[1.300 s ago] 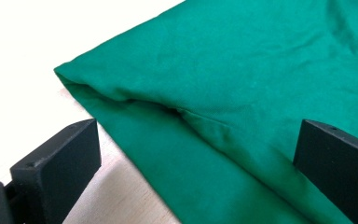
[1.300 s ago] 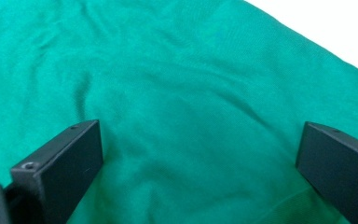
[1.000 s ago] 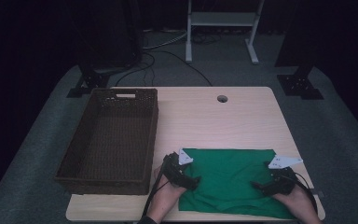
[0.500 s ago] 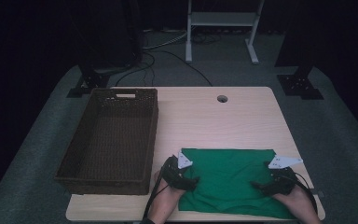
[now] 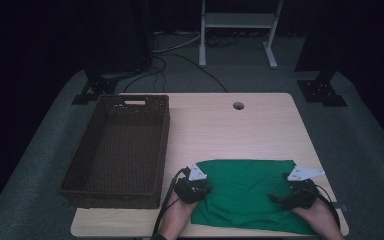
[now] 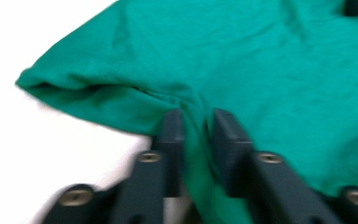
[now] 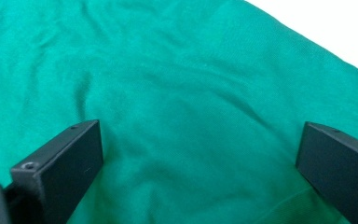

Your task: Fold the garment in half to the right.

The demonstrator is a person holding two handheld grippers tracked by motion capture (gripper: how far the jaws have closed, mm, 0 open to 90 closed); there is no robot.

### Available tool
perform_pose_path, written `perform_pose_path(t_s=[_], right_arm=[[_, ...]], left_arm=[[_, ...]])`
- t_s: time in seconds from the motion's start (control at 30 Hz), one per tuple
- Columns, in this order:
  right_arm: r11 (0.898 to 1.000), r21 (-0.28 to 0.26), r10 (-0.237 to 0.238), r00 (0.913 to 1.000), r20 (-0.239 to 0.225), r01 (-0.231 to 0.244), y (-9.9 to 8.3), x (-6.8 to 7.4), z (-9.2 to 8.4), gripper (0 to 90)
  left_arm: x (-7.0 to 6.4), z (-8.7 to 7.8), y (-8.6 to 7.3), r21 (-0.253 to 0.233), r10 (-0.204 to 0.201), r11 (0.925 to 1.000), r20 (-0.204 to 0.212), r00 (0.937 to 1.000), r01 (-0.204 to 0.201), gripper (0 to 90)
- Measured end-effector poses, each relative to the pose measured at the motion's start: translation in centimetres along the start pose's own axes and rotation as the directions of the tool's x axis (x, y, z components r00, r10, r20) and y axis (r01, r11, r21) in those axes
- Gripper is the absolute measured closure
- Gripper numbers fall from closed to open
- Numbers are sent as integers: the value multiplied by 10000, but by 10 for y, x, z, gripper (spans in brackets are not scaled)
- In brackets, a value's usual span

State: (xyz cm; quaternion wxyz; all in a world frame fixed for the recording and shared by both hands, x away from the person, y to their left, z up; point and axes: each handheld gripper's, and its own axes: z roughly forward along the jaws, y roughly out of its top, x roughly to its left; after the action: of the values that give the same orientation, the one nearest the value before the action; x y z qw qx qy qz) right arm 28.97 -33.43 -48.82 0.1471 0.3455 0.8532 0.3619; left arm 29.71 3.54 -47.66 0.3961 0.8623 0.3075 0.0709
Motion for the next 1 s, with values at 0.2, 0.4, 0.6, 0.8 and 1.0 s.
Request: perform_pose_path(t_s=[0.2,0.4,0.6,0.8,1.0], right_arm=[[10000,93,28,10000,61,-28,1,1,0,0],[9996,204,206,9996,167,-209,6,5,2,0],[9996,204,199,9997,105,-201,24,7,4,0],[10000,-9,82,10000,45,-82,40,7,5,0],[9998,-161,133,9999,-77,-134,59,3,11,0]], left_arm=[[3,-1,1,136,22,9999,137,9999,-24,831],[6,-5,-2,193,-38,9998,127,9999,36,829],[9,-12,-7,166,-187,9997,18,9998,186,829],[9,-15,-10,152,-290,9995,-40,9996,290,829],[9,-17,-12,115,-366,9993,-68,9993,367,830]])
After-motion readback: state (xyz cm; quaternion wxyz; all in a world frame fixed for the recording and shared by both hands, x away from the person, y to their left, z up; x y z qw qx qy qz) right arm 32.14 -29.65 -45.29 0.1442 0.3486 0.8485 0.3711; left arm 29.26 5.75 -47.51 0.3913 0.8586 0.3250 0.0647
